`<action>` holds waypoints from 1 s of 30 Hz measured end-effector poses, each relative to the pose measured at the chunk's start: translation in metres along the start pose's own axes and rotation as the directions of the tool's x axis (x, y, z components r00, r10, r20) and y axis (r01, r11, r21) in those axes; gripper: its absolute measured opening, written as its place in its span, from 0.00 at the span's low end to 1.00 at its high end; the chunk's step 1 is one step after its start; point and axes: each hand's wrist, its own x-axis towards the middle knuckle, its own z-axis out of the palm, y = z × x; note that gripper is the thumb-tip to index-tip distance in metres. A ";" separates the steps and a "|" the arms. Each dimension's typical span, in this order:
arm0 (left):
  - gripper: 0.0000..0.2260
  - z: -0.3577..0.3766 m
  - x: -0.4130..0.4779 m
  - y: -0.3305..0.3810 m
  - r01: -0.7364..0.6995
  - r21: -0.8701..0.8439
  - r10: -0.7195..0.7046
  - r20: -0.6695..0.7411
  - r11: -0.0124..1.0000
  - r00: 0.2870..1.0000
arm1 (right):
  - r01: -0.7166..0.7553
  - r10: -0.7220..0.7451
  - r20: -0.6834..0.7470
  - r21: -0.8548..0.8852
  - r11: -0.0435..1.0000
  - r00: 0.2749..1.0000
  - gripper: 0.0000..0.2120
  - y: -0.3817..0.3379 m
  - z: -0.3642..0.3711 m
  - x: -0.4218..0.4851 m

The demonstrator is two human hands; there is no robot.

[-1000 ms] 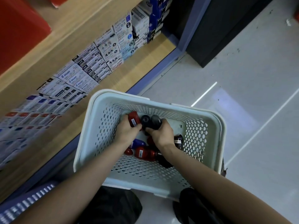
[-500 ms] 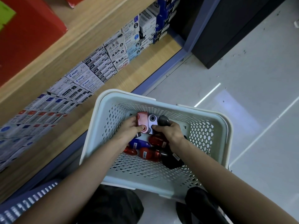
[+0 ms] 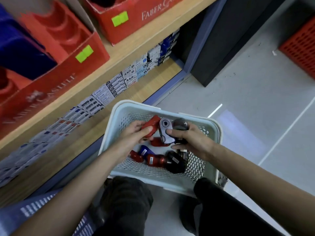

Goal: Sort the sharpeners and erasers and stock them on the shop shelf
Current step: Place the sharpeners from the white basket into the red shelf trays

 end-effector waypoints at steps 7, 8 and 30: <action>0.10 0.007 -0.065 0.052 -0.182 -0.042 0.182 0.000 0.982 0.983 | 0.147 -0.147 0.019 -0.224 0.963 0.989 0.12 -0.071 0.019 -0.075; 0.10 0.007 -0.075 0.061 -0.203 -0.056 0.203 -0.008 0.978 0.979 | 0.168 -0.167 0.026 -0.248 0.954 0.986 0.11 -0.081 0.024 -0.086; 0.13 -0.079 -0.225 0.159 -0.588 0.153 0.560 -0.559 0.794 0.611 | 0.458 -0.449 0.088 -0.173 0.872 0.889 0.07 -0.146 0.153 -0.179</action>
